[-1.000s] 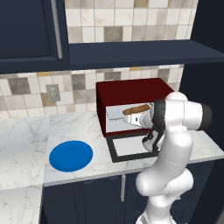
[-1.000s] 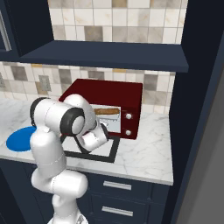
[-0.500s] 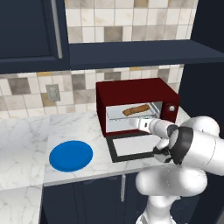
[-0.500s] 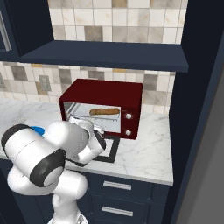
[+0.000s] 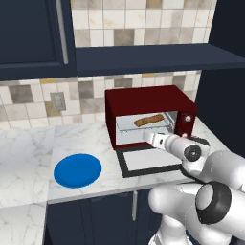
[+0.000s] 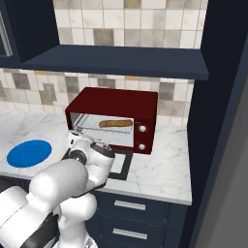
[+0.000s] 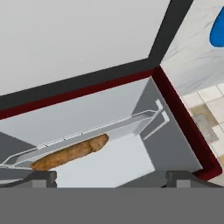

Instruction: Pull the toaster oven rack outwards. Pick up the baguette from the plate and place it on the toaster oven rack. Close the toaster oven door fully and set the temperature to the lowest setting.

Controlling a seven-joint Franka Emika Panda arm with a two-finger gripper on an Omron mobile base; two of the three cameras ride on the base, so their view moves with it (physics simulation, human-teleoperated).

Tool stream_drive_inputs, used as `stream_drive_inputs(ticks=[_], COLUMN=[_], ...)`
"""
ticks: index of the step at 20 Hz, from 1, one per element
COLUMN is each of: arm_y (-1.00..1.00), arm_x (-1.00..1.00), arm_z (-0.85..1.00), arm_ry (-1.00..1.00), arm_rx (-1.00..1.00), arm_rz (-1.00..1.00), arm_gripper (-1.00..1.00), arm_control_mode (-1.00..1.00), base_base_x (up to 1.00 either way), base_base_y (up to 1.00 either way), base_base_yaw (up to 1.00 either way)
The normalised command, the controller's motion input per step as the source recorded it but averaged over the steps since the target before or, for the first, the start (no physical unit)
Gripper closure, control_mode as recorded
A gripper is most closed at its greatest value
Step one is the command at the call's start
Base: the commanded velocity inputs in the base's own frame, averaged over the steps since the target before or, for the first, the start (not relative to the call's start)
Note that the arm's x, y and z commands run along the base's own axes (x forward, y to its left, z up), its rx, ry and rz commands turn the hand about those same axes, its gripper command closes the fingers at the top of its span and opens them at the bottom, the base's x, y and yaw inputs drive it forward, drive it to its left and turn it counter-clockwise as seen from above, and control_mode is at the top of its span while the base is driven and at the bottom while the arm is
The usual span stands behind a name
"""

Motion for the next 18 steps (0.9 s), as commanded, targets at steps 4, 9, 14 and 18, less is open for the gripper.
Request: stream_drive_inputs(ticks=[4,9,14,18], arm_y=[-0.16,-0.07,0.05,0.01], arm_x=[-0.13,-0.09,-0.23,-0.46], arm_z=[1.0,0.89,0.14,-0.1], arm_ry=[0.31,0.19,-0.41,-0.73], arm_rx=[0.0,0.0,0.17,0.39], arm_rz=[0.0,-0.05,-0.09,-0.07], arm_gripper=[-1.0,-1.0,-1.0,-1.0], arm_control_mode=[-1.0,-1.0,-1.0,-1.0], base_base_x=[0.0,0.0,0.0,0.0], base_base_y=[0.0,0.0,0.0,0.0], base_base_yaw=[0.0,0.0,0.0,0.0])
